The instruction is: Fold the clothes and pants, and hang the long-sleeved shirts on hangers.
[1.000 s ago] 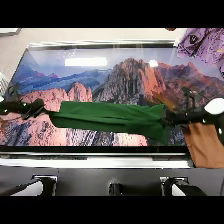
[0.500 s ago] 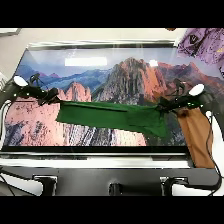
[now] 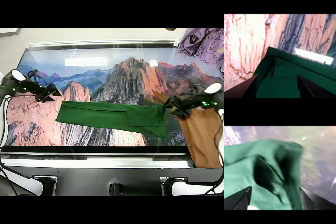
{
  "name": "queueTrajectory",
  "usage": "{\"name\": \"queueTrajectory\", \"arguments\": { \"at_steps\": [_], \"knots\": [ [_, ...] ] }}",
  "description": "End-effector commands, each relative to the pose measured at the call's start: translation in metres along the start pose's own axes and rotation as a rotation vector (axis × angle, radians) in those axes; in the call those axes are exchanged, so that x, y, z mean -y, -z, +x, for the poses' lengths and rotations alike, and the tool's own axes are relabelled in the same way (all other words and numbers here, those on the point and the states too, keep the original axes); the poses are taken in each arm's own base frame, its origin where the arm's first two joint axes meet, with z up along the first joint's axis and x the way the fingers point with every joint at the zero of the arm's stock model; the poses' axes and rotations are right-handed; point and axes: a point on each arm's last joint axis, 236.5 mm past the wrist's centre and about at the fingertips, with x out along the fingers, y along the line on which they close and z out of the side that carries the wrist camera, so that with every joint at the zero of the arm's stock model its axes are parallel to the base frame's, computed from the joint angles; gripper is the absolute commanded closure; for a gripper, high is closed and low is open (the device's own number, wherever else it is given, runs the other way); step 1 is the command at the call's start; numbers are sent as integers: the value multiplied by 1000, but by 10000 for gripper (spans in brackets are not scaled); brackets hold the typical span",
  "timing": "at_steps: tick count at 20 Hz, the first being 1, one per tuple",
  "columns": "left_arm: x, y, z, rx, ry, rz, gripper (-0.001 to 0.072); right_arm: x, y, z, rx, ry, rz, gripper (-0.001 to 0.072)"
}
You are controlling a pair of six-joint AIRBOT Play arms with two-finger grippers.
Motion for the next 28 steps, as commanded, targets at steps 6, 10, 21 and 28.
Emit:
{"name": "queueTrajectory", "arguments": {
  "at_steps": [6,10,21,28],
  "knots": [
    [-13,4,-16,-31,-74,24,154,18,26,24,-32,-224,75,29],
    [-13,4,-16,-31,-74,24,154,16,24,45,-40,-289,95,29],
    [-3,5,-16,-36,-34,16,182,-32,35,83,-92,-276,-24,677],
    [81,30,11,-99,150,69,691,-57,10,-15,31,-117,-29,678]
  ]
}}
